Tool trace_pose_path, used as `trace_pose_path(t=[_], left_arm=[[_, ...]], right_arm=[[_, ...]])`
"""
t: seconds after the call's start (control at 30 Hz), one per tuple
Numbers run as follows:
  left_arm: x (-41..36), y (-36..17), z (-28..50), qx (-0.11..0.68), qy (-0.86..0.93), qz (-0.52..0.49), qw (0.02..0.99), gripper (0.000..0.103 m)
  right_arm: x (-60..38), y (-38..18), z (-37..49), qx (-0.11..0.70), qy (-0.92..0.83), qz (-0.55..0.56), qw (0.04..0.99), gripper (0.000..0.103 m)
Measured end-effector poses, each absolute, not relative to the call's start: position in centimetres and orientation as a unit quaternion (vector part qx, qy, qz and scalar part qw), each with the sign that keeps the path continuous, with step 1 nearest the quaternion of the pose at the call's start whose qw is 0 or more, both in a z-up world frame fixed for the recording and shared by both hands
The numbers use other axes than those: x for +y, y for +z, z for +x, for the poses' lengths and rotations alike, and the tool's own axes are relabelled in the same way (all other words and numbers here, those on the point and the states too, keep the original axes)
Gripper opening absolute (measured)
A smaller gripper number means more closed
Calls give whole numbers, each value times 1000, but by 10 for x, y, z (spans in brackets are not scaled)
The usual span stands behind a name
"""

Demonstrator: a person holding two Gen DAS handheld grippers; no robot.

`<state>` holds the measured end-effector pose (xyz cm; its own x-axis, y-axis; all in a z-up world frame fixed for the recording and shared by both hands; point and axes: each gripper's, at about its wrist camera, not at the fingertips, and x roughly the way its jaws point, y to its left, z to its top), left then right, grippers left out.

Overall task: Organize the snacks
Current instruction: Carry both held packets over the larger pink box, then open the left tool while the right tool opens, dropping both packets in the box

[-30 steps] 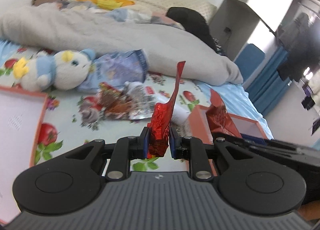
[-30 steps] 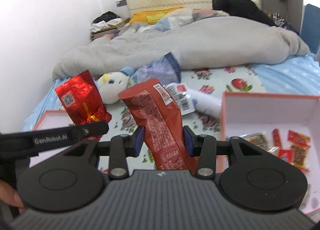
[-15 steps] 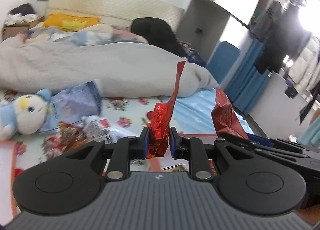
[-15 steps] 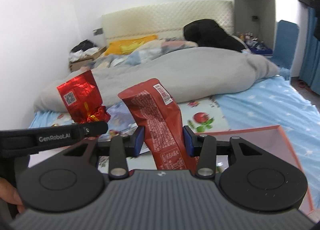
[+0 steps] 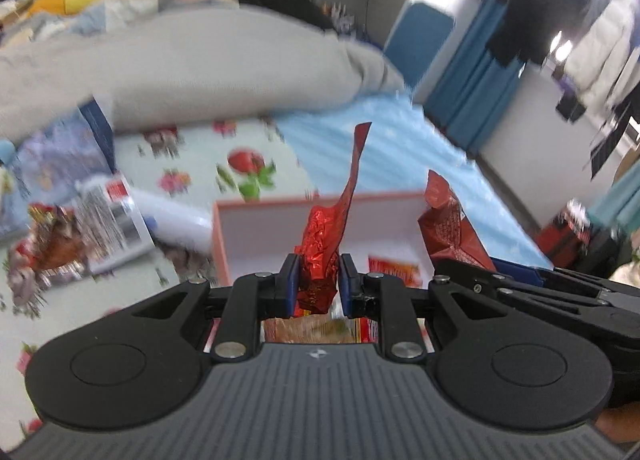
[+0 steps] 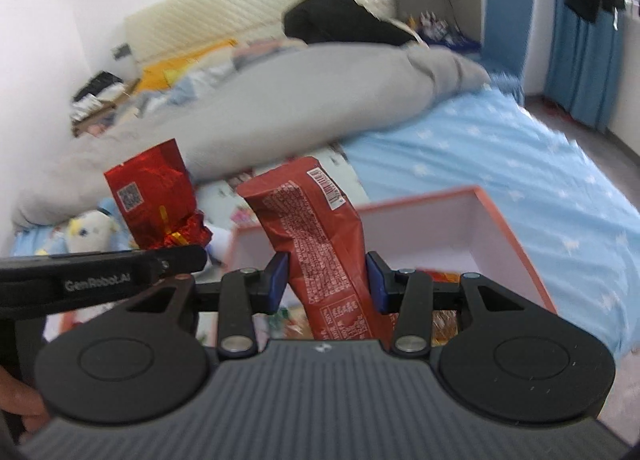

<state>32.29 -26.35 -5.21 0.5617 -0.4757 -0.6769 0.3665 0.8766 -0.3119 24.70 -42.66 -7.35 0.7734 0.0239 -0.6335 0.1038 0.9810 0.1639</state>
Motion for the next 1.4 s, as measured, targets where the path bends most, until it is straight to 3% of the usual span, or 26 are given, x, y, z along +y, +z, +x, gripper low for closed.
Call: trace_pose_path(t=[0.33, 0.63, 0.67, 0.7, 0.77, 0.83, 1.4], left_arm=[[-309, -112, 351, 470, -250, -10, 846, 24], [-321, -132, 364, 496, -261, 10, 828, 25], [-322, -131, 363, 498, -261, 10, 827, 28], [-322, -131, 363, 500, -260, 11, 826, 44], [-322, -128, 362, 497, -260, 13, 828, 63], [-320, -122, 360, 489, -260, 13, 833, 64], [-261, -29, 309, 405, -258, -14, 877, 64]], right_arm=[[-456, -148, 256, 409, -46, 121, 903, 45], [-467, -176, 260, 445, -49, 137, 883, 47], [-467, -176, 261, 446, -50, 136, 883, 48], [-467, -176, 261, 445, -52, 137, 883, 48], [-468, -175, 260, 444, -49, 146, 883, 72], [-467, -172, 258, 438, -50, 142, 886, 77], [-444, -90, 208, 336, -47, 131, 932, 77]])
